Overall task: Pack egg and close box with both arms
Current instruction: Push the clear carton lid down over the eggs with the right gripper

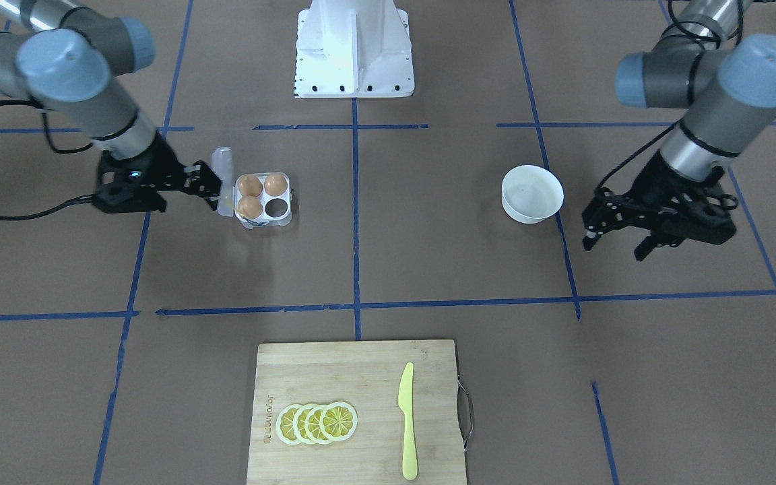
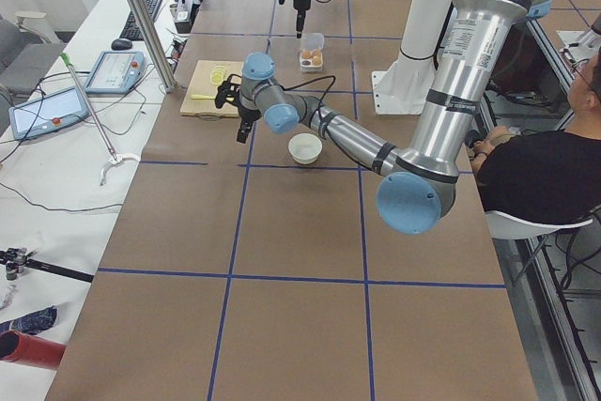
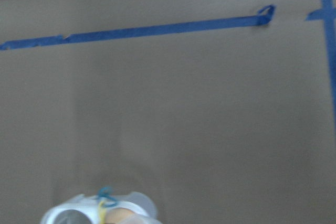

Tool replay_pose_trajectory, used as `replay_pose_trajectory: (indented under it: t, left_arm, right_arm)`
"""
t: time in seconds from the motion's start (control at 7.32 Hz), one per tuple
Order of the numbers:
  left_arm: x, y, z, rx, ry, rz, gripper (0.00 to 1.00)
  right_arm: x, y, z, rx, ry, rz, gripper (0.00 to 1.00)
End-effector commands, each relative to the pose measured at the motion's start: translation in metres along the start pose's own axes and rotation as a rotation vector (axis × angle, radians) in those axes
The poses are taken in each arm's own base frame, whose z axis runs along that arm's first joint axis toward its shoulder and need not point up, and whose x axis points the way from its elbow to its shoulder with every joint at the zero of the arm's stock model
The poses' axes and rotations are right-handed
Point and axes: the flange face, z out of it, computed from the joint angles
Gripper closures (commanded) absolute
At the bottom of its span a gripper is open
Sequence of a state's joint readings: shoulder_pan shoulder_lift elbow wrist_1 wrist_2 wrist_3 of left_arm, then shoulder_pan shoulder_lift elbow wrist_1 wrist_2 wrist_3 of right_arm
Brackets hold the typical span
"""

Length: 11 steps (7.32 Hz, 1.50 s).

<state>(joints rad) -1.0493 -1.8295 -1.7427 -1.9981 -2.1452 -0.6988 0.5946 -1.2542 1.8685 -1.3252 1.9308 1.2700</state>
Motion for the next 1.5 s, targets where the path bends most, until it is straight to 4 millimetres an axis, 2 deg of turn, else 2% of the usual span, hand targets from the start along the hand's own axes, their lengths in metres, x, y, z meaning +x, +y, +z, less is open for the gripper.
replay_pose_trajectory:
  t: [0.0, 0.14, 0.27, 0.41, 0.55, 0.68, 0.82, 0.96, 1.23, 1.37]
  left_arm:
    - [-0.065, 0.001, -0.03, 0.008, -0.031, 0.078, 0.11]
    - [-0.079, 0.007, -0.034, 0.007, -0.043, 0.09, 0.11]
    - [-0.093, 0.01, -0.039, 0.009, -0.058, 0.104, 0.11]
    - [-0.116, 0.019, -0.047, 0.0, -0.061, 0.131, 0.1]
    - [-0.147, 0.031, -0.06, -0.008, -0.071, 0.166, 0.1]
    - [-0.18, 0.047, -0.07, -0.016, -0.099, 0.194, 0.04]
    - [-0.208, 0.063, -0.077, -0.028, -0.122, 0.218, 0.01]
    - [-0.23, 0.065, -0.089, -0.026, -0.147, 0.254, 0.01]
    - [-0.288, 0.086, -0.107, -0.038, -0.201, 0.284, 0.01]
    - [-0.315, 0.092, -0.116, -0.04, -0.22, 0.298, 0.01]
  right_arm:
    - [-0.12, 0.068, -0.002, 0.071, -0.104, 0.048, 0.0]
    - [-0.134, 0.069, -0.036, 0.074, -0.108, 0.052, 0.0]
    - [-0.139, 0.062, -0.071, 0.093, -0.124, 0.063, 0.0]
    - [-0.132, 0.042, -0.101, 0.092, -0.155, 0.085, 0.0]
    - [-0.109, 0.0, -0.14, 0.042, -0.194, 0.137, 0.0]
    - [-0.07, -0.044, -0.178, -0.019, -0.225, 0.192, 0.0]
    - [-0.025, -0.076, -0.205, -0.032, -0.235, 0.234, 0.0]
    - [0.032, -0.102, -0.224, -0.038, -0.231, 0.175, 0.0]
    - [0.144, -0.136, -0.246, 0.01, -0.19, 0.076, 0.0]
    - [0.195, -0.144, -0.248, 0.035, -0.155, 0.034, 0.0]
